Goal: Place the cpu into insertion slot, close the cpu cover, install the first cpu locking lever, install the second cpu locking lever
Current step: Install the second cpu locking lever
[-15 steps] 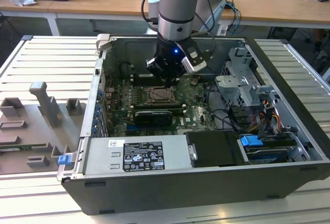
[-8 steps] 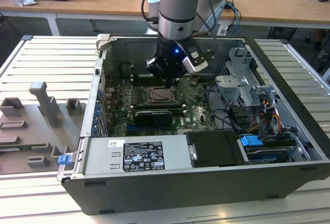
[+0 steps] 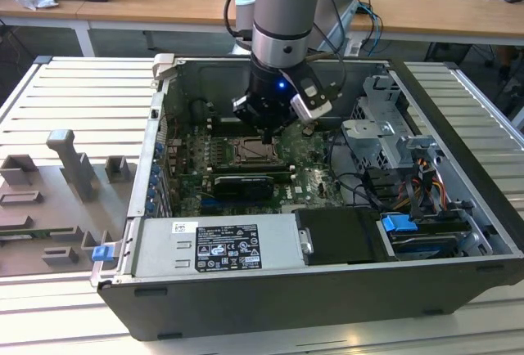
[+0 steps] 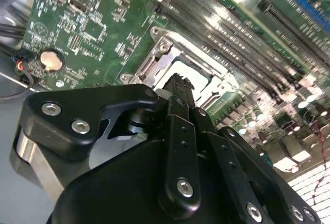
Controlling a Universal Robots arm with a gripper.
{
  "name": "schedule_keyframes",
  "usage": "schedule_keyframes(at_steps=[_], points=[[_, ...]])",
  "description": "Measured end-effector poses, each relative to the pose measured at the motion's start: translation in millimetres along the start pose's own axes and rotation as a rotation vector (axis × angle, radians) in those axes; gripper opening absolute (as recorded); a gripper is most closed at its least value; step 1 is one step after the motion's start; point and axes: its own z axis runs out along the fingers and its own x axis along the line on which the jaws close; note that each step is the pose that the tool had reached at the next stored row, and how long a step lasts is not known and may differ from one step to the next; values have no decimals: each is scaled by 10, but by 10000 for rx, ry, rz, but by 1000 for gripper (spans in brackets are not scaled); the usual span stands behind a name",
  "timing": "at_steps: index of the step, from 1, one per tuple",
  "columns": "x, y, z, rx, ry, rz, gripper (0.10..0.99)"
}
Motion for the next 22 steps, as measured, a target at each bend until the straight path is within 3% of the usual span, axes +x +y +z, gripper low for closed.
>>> schedule_keyframes(at_steps=[4,7,17,22], points=[[17,-188,-9,-52,-4,0,106],[20,-206,16,-207,-13,2,106],[89,-232,22,-231,-14,0,106],[247,-235,23,-240,-16,-1,106]])
